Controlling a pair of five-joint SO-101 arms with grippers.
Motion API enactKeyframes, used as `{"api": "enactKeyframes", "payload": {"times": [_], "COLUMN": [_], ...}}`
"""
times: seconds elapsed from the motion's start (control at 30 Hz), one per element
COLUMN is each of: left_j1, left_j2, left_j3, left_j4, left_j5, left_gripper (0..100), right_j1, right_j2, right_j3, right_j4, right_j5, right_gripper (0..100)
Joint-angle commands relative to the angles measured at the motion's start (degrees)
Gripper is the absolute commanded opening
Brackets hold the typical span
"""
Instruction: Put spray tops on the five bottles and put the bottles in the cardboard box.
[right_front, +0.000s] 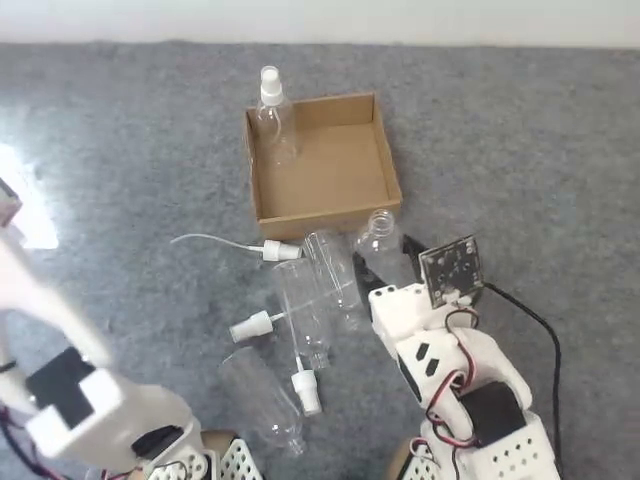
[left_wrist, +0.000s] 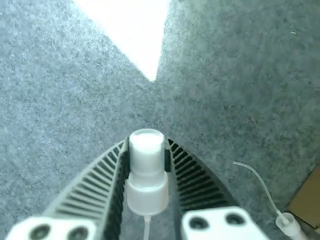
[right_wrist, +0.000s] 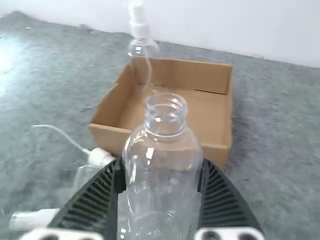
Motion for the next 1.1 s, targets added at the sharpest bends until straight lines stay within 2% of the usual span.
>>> {"api": "enactKeyframes", "payload": {"times": [0.0,0.6,0.9,1.07], "left_j1": [1.6,12.4,19.8,24.8], "left_j2": [-8.6,-23.7,-30.3,-33.2], "left_j3": [-0.3,0.3,0.3,0.2], "left_j4": [1.8,1.8,1.8,1.3], "left_j5": [-0.2,6.8,15.6,20.6], "left_gripper": [1,1,1,1], "right_j1": [-2.8,-13.7,-15.0,-18.2], "right_j2": [-2.4,-3.0,-3.0,-3.0], "right_j3": [-0.1,2.0,2.1,2.1], "right_j4": [0.0,0.6,0.7,1.9], "right_j5": [1.1,1.1,1.1,1.1], "right_gripper": [5.5,5.2,5.2,5.2]}}
